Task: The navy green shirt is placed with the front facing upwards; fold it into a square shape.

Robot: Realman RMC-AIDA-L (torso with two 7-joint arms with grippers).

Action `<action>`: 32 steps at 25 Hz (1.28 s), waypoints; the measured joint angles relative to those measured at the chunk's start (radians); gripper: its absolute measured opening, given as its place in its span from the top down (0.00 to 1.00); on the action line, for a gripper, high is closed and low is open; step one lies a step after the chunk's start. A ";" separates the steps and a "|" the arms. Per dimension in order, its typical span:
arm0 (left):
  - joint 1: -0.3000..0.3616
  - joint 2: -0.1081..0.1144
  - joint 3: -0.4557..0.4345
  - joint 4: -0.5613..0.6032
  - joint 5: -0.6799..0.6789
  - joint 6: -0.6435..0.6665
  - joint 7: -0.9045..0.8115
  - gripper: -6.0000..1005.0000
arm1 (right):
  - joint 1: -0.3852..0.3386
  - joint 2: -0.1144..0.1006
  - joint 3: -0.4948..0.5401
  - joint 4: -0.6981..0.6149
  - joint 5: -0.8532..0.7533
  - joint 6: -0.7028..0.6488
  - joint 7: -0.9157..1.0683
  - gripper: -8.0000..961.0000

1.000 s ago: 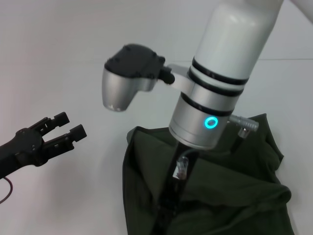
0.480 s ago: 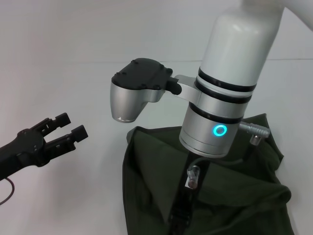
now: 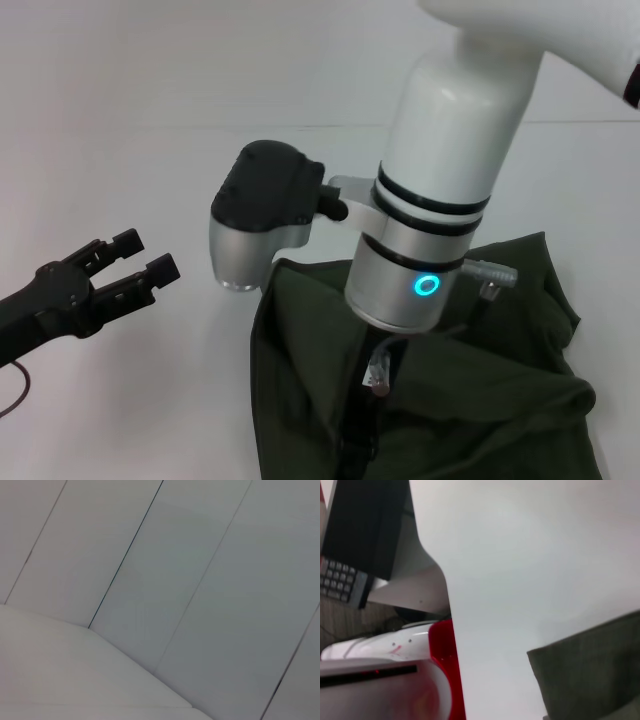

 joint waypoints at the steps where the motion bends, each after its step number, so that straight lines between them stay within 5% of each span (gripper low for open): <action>1: 0.000 0.000 0.000 0.000 0.000 -0.001 0.001 0.06 | -0.001 0.001 -0.006 -0.007 0.004 0.004 -0.025 0.06; 8: -0.002 0.000 0.000 -0.006 0.000 -0.006 0.004 0.06 | -0.015 -0.002 -0.016 -0.050 0.073 0.016 -0.193 0.06; 19: -0.001 0.001 -0.003 -0.009 0.000 -0.030 0.004 0.06 | -0.046 0.004 -0.176 -0.133 0.054 0.102 -0.277 0.07; 32: 0.020 0.011 -0.051 0.028 0.003 -0.050 0.013 0.06 | -0.063 -0.002 -0.181 -0.159 0.049 0.122 -0.295 0.07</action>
